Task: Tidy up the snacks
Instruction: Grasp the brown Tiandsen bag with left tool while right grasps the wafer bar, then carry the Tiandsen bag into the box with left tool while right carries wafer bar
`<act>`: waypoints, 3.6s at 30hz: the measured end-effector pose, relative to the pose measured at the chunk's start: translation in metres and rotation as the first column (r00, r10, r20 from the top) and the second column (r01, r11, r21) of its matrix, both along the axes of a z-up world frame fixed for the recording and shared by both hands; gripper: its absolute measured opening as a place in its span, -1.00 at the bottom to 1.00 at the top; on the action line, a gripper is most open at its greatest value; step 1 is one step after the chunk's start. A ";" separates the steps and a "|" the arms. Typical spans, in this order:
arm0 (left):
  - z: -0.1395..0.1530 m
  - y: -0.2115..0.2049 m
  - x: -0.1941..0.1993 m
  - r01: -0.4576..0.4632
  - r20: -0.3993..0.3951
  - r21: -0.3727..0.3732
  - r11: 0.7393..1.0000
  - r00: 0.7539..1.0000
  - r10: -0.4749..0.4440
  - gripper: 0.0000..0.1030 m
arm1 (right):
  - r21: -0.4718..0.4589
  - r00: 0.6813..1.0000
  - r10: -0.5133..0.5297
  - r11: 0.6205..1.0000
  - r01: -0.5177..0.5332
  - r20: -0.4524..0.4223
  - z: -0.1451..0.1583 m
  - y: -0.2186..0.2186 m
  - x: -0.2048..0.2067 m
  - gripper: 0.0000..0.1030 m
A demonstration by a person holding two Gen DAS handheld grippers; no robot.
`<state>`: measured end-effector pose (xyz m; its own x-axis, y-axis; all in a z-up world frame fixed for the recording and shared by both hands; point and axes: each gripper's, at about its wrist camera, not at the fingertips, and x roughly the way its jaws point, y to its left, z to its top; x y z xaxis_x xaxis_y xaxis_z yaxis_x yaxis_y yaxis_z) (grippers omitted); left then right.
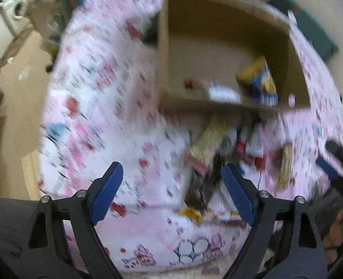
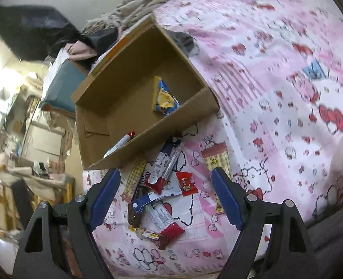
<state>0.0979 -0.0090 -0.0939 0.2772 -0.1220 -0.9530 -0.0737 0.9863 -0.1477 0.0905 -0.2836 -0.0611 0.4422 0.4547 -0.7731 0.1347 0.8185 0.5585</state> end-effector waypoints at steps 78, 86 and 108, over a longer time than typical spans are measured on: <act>0.028 0.023 -0.039 0.013 -0.015 -0.139 0.990 1.000 -0.015 -0.25 | -0.241 0.995 0.081 0.966 -0.093 -0.059 -0.009 0.027 0.014 -0.47; 0.036 0.025 -0.048 0.006 0.027 -0.103 0.995 1.000 -0.003 -0.26 | -0.128 0.995 0.097 0.987 -0.096 0.003 0.013 0.033 0.005 -0.47; 0.134 0.007 0.045 0.032 0.253 -0.056 0.998 0.967 -0.017 -0.26 | -0.009 0.972 0.153 0.988 -0.154 0.178 0.098 0.043 0.063 -0.46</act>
